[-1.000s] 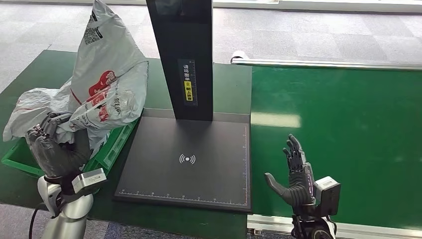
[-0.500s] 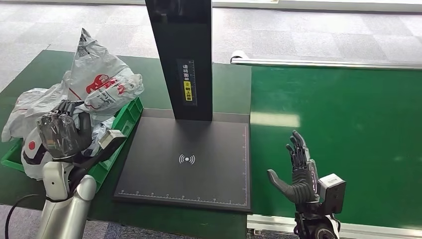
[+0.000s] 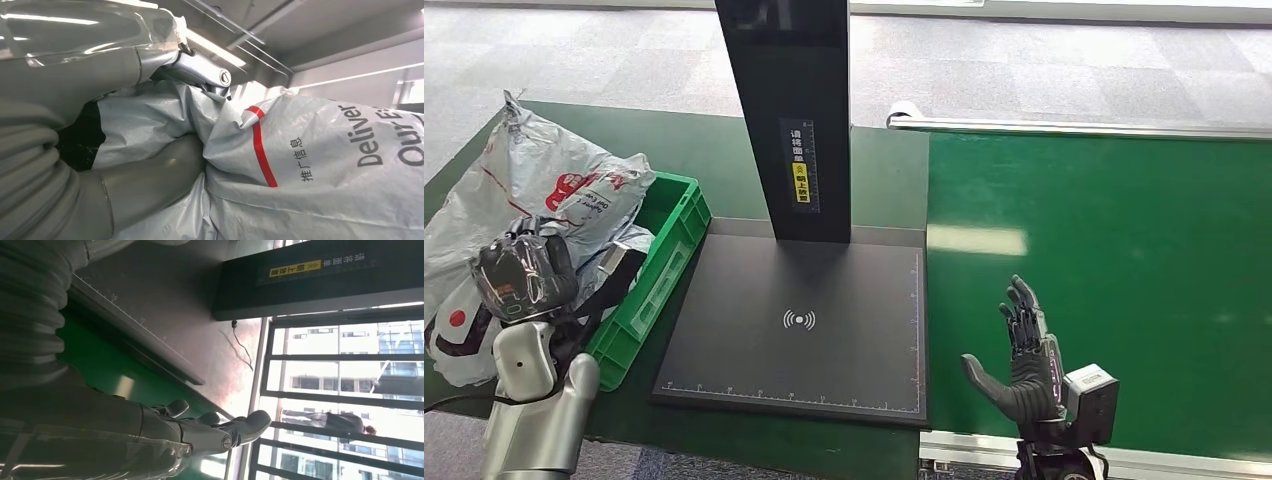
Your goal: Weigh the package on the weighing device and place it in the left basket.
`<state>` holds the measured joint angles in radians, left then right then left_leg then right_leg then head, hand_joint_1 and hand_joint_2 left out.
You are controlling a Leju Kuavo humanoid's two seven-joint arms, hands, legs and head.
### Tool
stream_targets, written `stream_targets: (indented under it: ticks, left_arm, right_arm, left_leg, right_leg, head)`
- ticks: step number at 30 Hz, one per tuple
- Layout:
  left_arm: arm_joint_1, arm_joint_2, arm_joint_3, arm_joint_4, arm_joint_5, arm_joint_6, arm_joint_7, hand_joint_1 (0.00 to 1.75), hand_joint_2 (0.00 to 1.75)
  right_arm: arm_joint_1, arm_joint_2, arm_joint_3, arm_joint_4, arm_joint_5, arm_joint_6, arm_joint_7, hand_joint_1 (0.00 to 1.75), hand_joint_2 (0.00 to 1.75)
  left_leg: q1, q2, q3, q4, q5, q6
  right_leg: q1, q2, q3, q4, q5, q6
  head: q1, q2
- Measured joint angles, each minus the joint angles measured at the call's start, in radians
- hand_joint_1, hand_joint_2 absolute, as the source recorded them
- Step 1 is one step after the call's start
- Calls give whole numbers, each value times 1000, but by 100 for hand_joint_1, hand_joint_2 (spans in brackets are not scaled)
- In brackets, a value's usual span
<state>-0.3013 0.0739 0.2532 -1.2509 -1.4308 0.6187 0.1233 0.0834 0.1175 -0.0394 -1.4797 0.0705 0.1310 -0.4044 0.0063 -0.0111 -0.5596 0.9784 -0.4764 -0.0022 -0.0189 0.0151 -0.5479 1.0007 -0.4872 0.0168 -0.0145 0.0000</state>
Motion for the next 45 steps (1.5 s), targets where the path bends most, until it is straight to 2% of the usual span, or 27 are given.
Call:
stream_targets:
  ticks: [4, 8, 17, 20, 23, 27, 32, 40, 45]
  left_arm:
    - [4, 24, 50, 12, 1, 7, -2, 172, 175]
    - [3, 50, 86, 29, 1, 6, -2, 0, 175]
    - [1, 68, 128, 77, 51, -24, -38, 0, 175]
    - [2, 62, 125, 80, 164, -70, -117, 0, 175]
    - [11, 40, 96, 70, 362, -172, -235, 0, 175]
    - [39, -10, 14, 38, 619, -263, -351, 0, 175]
    - [80, -50, -138, -19, 916, -354, -490, 0, 175]
    - [156, -80, -345, -141, 1075, -469, -593, 0, 175]
    - [221, -98, -439, -198, 1106, -460, -637, 0, 175]
  right_arm:
    - [11, -1, 5, 0, -2, -7, 0, 0, 175]
    - [17, -2, 10, 0, -4, -8, 0, 0, 175]
    - [17, -6, 24, 0, -11, -8, 0, 0, 175]
    - [17, -6, 26, 0, -11, -8, 0, 0, 175]
    - [16, -8, 27, 0, -11, -6, 0, 0, 175]
    - [7, -10, 30, 3, -14, -5, 1, 0, 175]
    - [-28, -11, 39, 20, -22, -9, 9, 0, 175]
    - [-58, -12, 57, 53, -31, -9, 14, 0, 175]
    - [-67, -12, 83, 89, -40, -8, 14, 0, 175]
  left_leg:
    - [0, 0, 0, 0, 0, 0]
    - [0, 0, 0, 0, 0, 0]
    - [0, 0, 0, 0, 0, 0]
    - [0, 0, 0, 0, 0, 0]
    - [0, 0, 0, 0, 0, 0]
    - [0, -1, 0, 0, 0, 0]
    - [0, -1, 0, 1, 0, 0]
    - [0, -1, 0, 0, 0, 0]
    - [0, -1, 0, 0, 0, 0]
  right_leg:
    - [0, 0, 0, 0, 0, 0]
    - [0, 0, 0, 0, 0, 0]
    - [0, 0, 0, 0, 0, 0]
    - [0, 0, -1, 0, 0, 0]
    - [0, 0, 0, 0, 0, 0]
    - [0, -1, 0, 0, 0, 0]
    - [0, -1, 1, 0, 0, 0]
    - [0, 0, 0, 0, 0, 0]
    - [0, 0, 0, 0, 0, 0]
  head:
    - [0, 0]
    - [0, 0]
    - [0, 0]
    - [0, 0]
    - [0, 0]
    - [0, 0]
    - [0, 0]
    - [0, 0]
    - [0, 0]
